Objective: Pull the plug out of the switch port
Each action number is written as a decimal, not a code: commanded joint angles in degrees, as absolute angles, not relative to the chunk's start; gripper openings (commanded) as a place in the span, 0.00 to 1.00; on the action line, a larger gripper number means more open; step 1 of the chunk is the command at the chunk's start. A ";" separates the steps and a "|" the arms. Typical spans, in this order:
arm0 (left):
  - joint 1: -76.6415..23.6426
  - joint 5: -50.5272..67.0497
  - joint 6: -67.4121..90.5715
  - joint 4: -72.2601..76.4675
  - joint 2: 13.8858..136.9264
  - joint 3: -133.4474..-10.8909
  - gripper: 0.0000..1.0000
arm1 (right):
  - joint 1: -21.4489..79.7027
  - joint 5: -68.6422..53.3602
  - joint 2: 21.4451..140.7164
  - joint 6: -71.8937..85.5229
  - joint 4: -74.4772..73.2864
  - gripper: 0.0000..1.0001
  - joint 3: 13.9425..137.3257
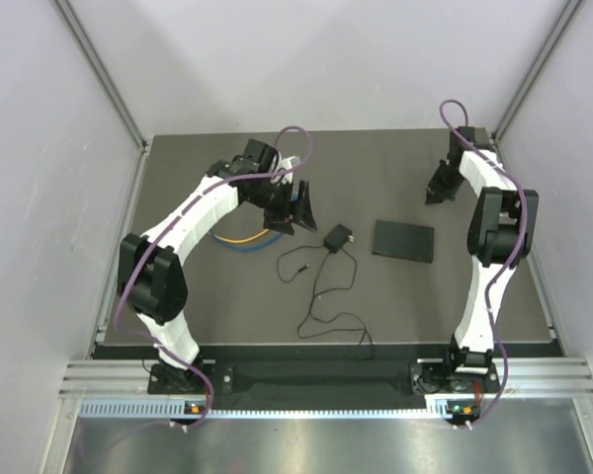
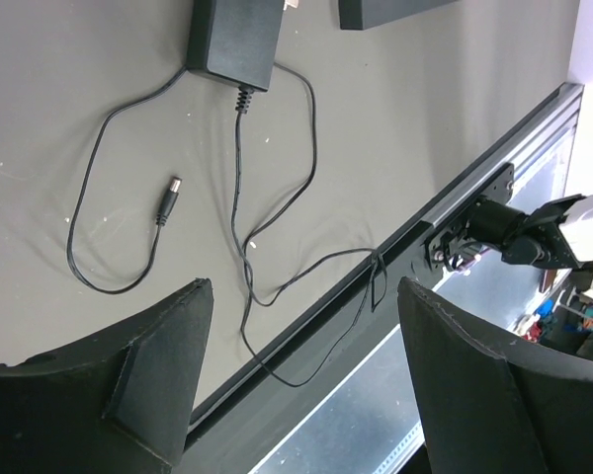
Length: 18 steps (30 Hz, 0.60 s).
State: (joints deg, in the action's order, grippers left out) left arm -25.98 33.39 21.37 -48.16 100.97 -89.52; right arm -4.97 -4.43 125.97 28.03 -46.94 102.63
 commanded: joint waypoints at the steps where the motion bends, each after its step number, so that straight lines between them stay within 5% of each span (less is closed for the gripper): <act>1: -26.02 33.58 22.85 -46.32 97.04 -89.03 0.80 | -4.57 -6.33 125.16 26.02 -48.25 0.04 107.93; 4: -26.02 33.92 24.77 -44.31 95.20 -87.46 0.81 | -3.61 -4.40 121.48 23.92 -50.44 0.07 105.92; 7: -25.93 34.72 28.28 -39.13 91.69 -83.60 0.97 | -0.80 -2.38 113.49 22.25 -48.88 0.12 97.58; 9: -26.02 34.72 30.05 -34.05 88.27 -79.73 0.98 | 2.89 -0.28 106.90 21.36 -48.43 0.19 91.36; 18: -25.66 33.92 36.20 -23.30 77.36 -68.13 0.98 | 11.51 0.26 82.02 22.67 -45.97 0.76 67.80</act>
